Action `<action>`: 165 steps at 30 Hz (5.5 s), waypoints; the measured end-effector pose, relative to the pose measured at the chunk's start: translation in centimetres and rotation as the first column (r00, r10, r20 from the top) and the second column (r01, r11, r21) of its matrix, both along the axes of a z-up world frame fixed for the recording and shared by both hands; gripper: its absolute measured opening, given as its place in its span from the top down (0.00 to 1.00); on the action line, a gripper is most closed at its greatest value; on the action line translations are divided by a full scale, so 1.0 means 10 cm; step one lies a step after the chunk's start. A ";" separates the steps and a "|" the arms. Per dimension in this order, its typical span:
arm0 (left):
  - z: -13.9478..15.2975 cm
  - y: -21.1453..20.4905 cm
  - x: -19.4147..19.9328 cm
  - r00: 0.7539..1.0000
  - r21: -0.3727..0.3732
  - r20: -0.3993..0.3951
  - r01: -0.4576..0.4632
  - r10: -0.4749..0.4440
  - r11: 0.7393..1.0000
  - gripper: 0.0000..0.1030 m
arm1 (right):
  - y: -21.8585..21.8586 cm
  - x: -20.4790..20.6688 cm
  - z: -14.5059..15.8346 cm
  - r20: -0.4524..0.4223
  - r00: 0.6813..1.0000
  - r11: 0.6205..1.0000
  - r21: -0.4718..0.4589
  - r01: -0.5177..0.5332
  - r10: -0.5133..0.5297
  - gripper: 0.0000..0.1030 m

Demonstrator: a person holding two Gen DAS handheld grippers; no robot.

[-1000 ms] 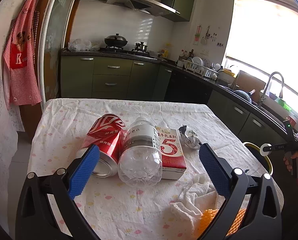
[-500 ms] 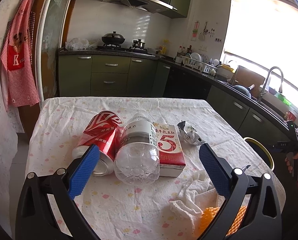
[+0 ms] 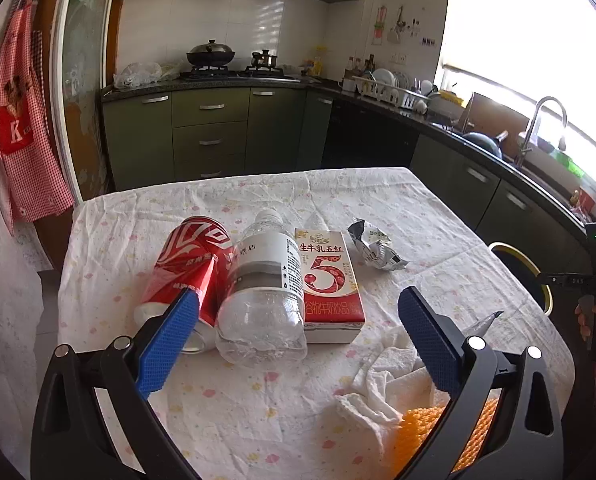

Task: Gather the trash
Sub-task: 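Carry the white pill bottle over the yellow bin and release it, then close the left gripper around the red Coca-Cola can and lift it, then carry the red can over the yellow bin and open the left gripper, then grasp the white snack bag with the right gripper and lift it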

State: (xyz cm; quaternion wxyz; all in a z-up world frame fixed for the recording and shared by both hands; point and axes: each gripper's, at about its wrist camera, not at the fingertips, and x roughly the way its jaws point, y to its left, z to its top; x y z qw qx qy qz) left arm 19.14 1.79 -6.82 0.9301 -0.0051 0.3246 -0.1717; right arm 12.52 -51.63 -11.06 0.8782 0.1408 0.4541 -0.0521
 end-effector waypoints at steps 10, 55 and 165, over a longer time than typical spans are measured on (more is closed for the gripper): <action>0.12 0.36 0.77 0.977 0.112 -0.212 0.057 -0.033 0.992 0.06 | 0.00 -0.04 -0.05 0.002 1.000 1.000 0.030 -0.006 0.006 0.14; 0.16 0.60 0.95 0.929 0.092 -0.370 0.020 0.015 0.996 0.34 | 0.10 0.06 -0.15 -0.013 0.998 0.997 0.057 -0.055 0.056 0.14; -0.14 0.18 0.14 1.000 -0.045 0.017 -0.022 0.023 0.999 0.05 | 2.63 1.76 0.12 -0.105 0.662 0.665 -0.009 -0.747 0.742 0.14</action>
